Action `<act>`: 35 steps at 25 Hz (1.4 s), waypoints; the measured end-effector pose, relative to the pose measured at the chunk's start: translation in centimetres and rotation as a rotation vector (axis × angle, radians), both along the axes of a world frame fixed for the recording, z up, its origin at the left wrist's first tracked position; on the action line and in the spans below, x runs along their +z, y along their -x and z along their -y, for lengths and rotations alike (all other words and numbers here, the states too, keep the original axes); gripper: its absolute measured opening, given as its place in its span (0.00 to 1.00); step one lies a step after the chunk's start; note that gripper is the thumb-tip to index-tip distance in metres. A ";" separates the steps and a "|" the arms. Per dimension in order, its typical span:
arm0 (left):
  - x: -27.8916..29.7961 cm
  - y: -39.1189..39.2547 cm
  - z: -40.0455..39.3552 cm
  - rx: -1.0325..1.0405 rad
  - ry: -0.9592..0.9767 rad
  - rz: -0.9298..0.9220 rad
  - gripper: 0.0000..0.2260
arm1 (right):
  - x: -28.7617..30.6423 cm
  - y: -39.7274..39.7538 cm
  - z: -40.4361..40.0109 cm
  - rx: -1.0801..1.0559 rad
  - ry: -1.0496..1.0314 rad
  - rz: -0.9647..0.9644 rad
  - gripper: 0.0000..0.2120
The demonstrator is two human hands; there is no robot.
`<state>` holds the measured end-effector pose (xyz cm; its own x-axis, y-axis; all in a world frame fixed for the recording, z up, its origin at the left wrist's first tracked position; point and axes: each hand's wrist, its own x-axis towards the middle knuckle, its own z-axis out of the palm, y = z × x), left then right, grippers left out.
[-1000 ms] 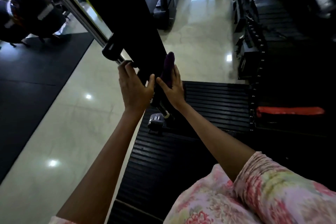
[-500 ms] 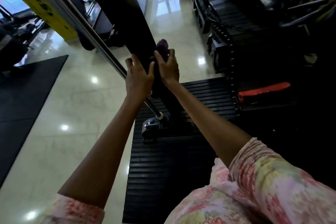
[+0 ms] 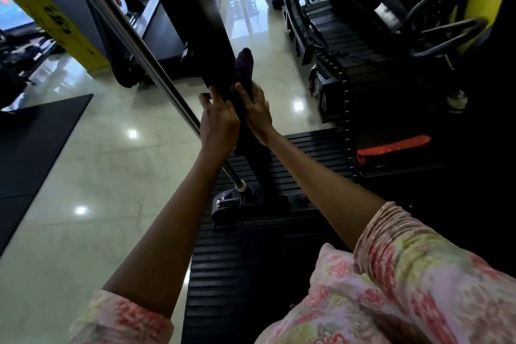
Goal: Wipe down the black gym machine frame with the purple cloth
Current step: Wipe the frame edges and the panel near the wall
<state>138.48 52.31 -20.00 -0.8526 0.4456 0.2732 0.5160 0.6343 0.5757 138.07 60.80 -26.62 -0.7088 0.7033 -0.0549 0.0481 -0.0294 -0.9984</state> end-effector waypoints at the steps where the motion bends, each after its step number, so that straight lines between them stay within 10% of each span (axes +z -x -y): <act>1: -0.1 0.1 0.0 -0.006 -0.009 -0.008 0.18 | 0.1 -0.2 0.1 -0.028 -0.012 -0.002 0.40; 13: -0.6 0.3 -0.5 0.073 0.001 -0.088 0.17 | -1.2 0.4 -0.7 0.001 0.126 0.168 0.31; 20: -1.1 0.1 0.7 0.047 0.297 -0.441 0.25 | -0.2 -1.5 -0.4 0.081 -0.090 -0.050 0.23; 26: -4.4 -1.2 0.5 -0.249 0.410 -0.764 0.21 | -3.3 -0.6 -1.4 0.137 0.147 0.077 0.25; 35: -7.6 0.2 -0.7 -0.259 0.561 -0.645 0.24 | -9.4 -0.7 -1.9 0.131 0.126 0.114 0.26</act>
<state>138.26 52.97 -27.64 -0.4621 0.8154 0.3486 0.7986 0.5536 -0.2363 138.78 62.74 -36.02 -0.7780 0.5878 -0.2219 0.1724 -0.1399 -0.9750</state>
